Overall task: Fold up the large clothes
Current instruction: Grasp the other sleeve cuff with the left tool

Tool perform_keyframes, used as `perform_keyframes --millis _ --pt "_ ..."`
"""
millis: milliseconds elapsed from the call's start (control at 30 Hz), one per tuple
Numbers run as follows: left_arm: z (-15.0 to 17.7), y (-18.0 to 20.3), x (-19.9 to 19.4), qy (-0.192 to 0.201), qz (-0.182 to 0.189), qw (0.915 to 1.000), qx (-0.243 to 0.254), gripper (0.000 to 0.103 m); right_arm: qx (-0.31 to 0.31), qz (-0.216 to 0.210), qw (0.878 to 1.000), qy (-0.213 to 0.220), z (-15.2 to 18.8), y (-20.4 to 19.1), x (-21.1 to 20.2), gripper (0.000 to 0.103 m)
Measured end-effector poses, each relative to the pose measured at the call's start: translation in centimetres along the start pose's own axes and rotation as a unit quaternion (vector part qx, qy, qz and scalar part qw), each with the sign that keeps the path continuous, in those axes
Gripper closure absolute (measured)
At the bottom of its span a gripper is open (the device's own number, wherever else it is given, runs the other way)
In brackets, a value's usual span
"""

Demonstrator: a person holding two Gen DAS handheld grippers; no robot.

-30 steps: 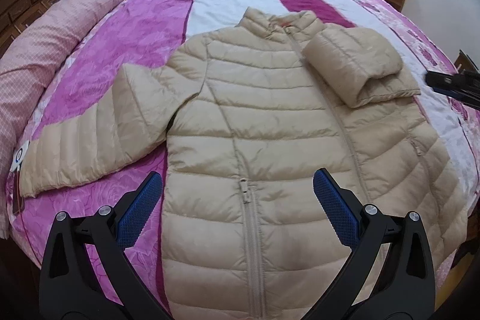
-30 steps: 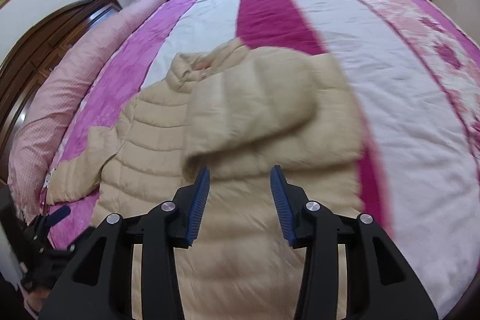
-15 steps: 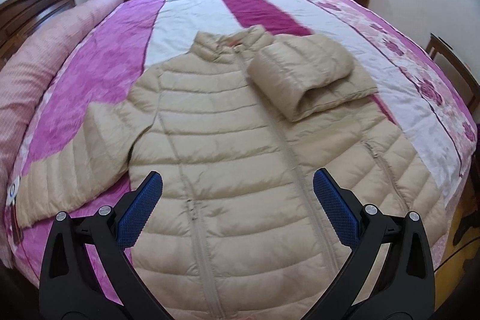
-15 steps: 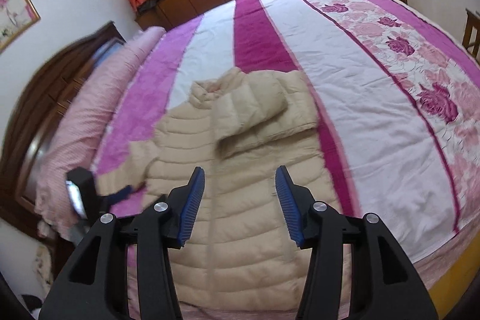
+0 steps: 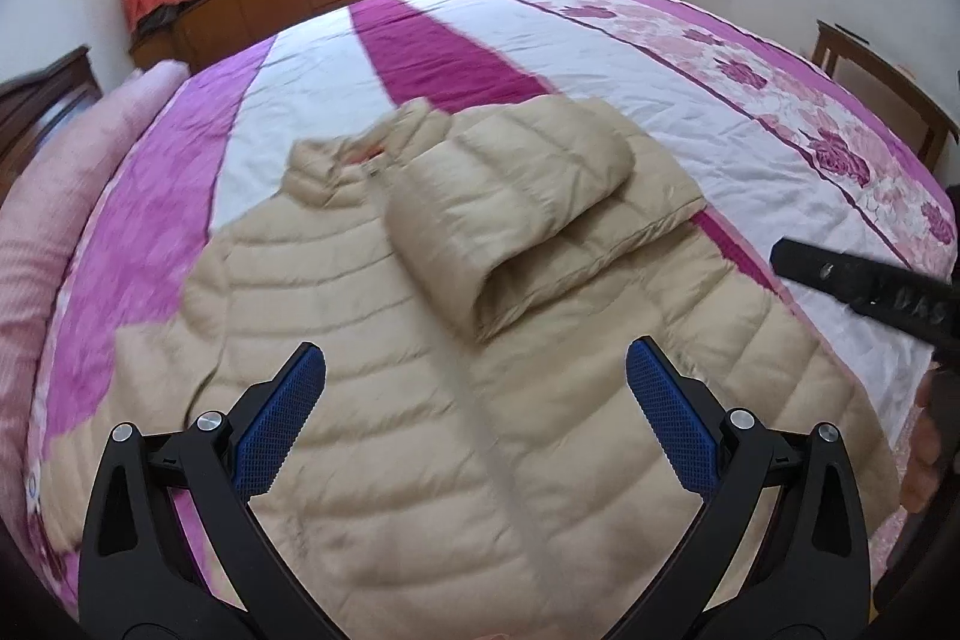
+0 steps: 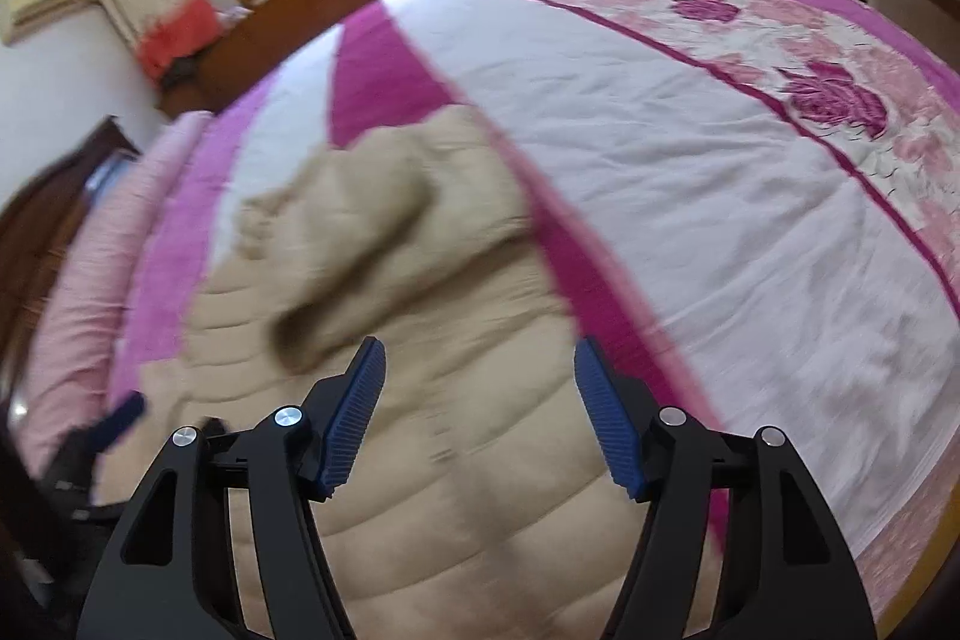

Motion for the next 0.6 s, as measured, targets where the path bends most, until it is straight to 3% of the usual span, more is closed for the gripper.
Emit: perform_keyframes --millis 333,600 --pt "-4.5 6.4 5.3 0.012 -0.006 0.9995 0.027 0.004 0.050 0.004 0.999 0.007 1.0 4.5 -0.3 0.038" --pt "-5.4 8.5 9.9 -0.005 -0.029 0.9996 -0.003 0.018 0.065 -0.007 0.998 0.005 1.9 5.0 0.0 0.038"
Point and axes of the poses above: each gripper's, at about its wrist camera, not at the fingertips, and x roughly the way its jaws point, y to its right, z to its underside, the point moved 1 cm from there along x, roughly the way its jaws point, and after that the axes turned 15 degrees about -z, right-handed, at the moved point
